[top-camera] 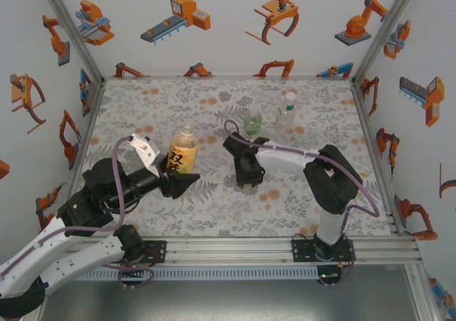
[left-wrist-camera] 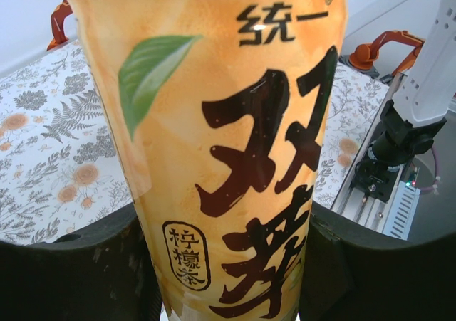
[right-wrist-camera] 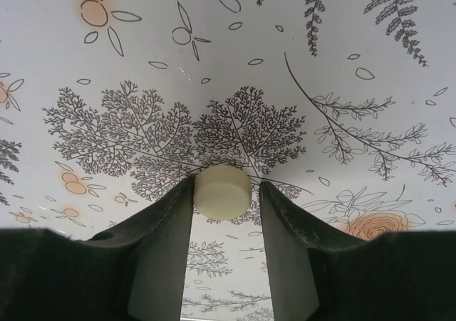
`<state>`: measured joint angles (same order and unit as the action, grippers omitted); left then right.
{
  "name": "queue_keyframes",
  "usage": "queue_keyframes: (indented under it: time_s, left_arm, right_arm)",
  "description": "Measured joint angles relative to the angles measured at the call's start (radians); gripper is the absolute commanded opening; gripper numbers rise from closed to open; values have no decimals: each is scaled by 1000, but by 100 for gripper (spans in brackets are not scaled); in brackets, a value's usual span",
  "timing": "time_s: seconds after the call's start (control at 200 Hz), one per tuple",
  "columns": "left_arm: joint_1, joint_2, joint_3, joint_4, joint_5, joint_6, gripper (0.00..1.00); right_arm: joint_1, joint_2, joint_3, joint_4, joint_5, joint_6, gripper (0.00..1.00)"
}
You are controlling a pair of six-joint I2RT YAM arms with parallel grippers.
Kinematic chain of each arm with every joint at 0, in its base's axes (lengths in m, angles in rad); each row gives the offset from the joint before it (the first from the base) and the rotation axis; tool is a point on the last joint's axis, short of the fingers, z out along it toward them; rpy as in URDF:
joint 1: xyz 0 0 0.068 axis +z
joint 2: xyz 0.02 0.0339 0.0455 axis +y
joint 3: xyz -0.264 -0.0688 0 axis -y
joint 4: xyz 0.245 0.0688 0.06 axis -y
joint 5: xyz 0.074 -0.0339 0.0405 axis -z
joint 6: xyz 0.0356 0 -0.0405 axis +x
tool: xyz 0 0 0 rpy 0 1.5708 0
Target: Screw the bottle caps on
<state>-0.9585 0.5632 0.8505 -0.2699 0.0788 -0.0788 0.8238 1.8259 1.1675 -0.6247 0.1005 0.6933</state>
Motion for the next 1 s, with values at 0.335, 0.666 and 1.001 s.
queue_keyframes:
  time_s: [0.335,0.666,1.001]
  left_arm:
    - [0,-11,0,0,0,-3,0]
    - [0,-18,0,0,-1,-3,0]
    - [0,-26,0,-1,-4,-3,0]
  right_arm:
    - [18,2,5,-19,2,-3,38]
    - [18,2,5,-16,14,-6,42]
    - [18,2,5,5,18,-14,37]
